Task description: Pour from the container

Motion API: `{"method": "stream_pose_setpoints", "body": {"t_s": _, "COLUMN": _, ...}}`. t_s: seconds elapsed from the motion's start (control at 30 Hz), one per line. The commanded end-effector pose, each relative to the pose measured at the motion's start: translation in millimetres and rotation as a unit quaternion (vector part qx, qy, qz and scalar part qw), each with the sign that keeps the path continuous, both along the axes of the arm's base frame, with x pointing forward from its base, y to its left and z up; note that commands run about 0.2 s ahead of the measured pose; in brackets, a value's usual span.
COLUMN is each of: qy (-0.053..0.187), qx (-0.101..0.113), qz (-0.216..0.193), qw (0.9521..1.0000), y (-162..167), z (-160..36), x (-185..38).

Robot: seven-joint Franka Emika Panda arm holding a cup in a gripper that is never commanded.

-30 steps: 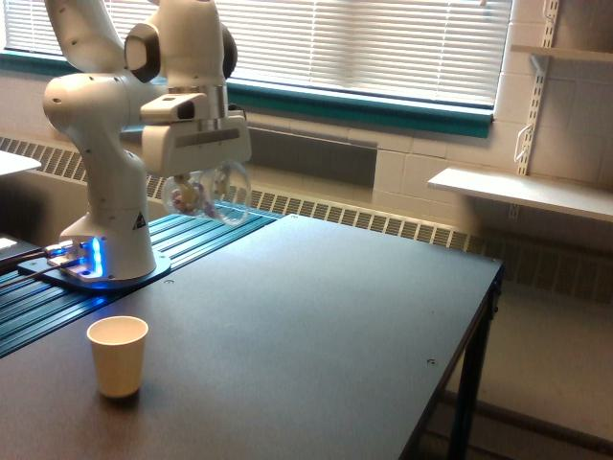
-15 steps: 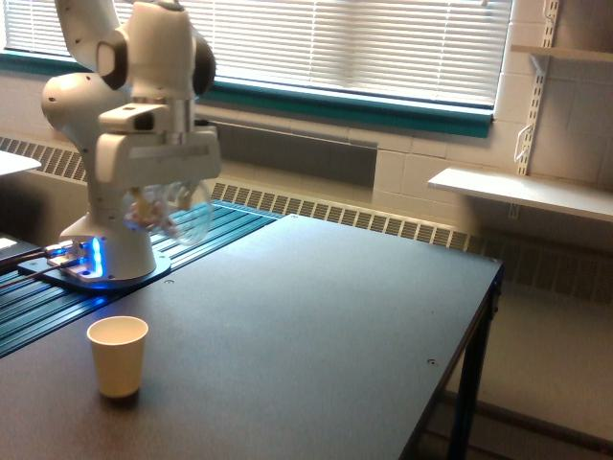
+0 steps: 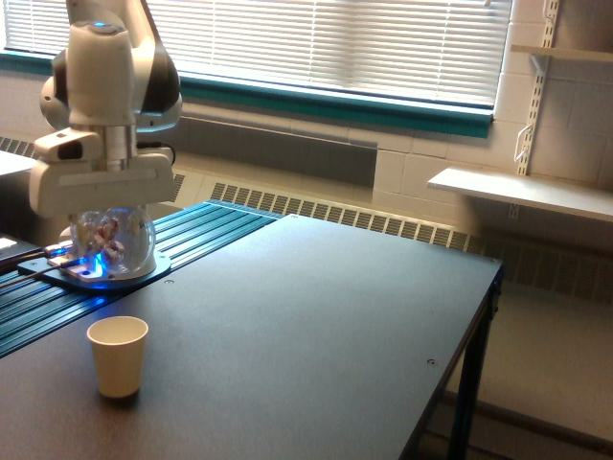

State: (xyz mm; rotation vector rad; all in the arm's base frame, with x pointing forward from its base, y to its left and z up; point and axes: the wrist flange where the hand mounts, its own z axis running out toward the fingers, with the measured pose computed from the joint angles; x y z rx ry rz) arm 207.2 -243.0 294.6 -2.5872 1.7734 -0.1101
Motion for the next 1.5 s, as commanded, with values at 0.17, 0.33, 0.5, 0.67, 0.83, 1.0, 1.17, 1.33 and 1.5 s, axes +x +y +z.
{"method": "stream_pose_setpoints", "body": {"t_s": 0.17, "qy": 0.022, "qx": 0.035, "qz": 0.041, "qw": 0.9983, "y": -1, "z": -11.8, "x": 16}}
{"method": "stream_pose_setpoints", "body": {"t_s": 0.33, "qy": 0.023, "qx": 0.047, "qz": 0.031, "qw": 0.9981, "y": -17, "z": -5.3, "x": 22}}
{"method": "stream_pose_setpoints", "body": {"t_s": 0.5, "qy": 0.028, "qx": 0.056, "qz": 0.023, "qw": 0.9977, "y": -34, "z": -3.1, "x": 26}}
{"method": "stream_pose_setpoints", "body": {"t_s": 0.67, "qy": 0.030, "qx": 0.068, "qz": 0.026, "qw": 0.9969, "y": -46, "z": -3.8, "x": 28}}
{"method": "stream_pose_setpoints", "body": {"t_s": 0.83, "qy": 0.046, "qx": 0.076, "qz": 0.025, "qw": 0.9957, "y": -59, "z": -6.4, "x": 28}}
{"method": "stream_pose_setpoints", "body": {"t_s": 1.0, "qy": 0.076, "qx": 0.089, "qz": 0.018, "qw": 0.9930, "y": -65, "z": -15.0, "x": 32}}
{"method": "stream_pose_setpoints", "body": {"t_s": 1.17, "qy": 0.086, "qx": 0.102, "qz": 0.002, "qw": 0.9911, "y": -72, "z": -19.9, "x": 41}}
{"method": "stream_pose_setpoints", "body": {"t_s": 1.33, "qy": 0.087, "qx": 0.096, "qz": -0.001, "qw": 0.9916, "y": -75, "z": -20.7, "x": 55}}
{"method": "stream_pose_setpoints", "body": {"t_s": 1.5, "qy": 0.089, "qx": 0.097, "qz": -0.002, "qw": 0.9914, "y": -73, "z": -24.0, "x": 61}}
